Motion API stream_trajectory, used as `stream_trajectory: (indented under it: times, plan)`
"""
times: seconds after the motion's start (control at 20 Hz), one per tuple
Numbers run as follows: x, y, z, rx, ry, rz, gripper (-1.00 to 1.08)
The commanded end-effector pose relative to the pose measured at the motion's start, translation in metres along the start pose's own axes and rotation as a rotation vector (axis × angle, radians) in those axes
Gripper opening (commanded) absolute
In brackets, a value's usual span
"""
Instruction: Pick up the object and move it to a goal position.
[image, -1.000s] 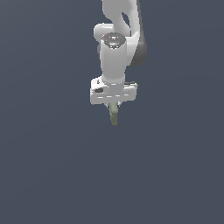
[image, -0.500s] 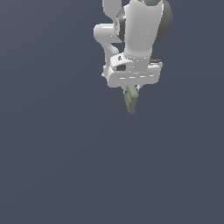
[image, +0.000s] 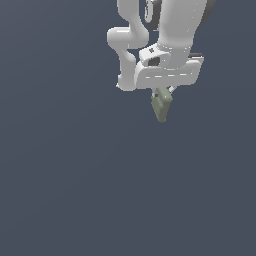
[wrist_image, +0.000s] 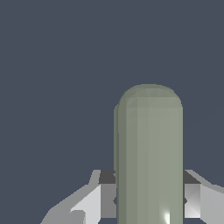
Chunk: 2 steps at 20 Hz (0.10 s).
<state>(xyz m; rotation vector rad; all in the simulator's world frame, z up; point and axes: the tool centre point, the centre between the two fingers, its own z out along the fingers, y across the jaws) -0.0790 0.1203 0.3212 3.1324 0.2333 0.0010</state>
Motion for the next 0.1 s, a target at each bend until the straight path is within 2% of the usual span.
stream_trajectory:
  times: [0.0, 0.05]
  plan:
    - [0.0007, -0.0026, -0.0029, 0.0, -0.001, 0.001, -1.0]
    - [0.0008, -0.0027, -0.003, 0.0, -0.001, 0.001, -1.0]
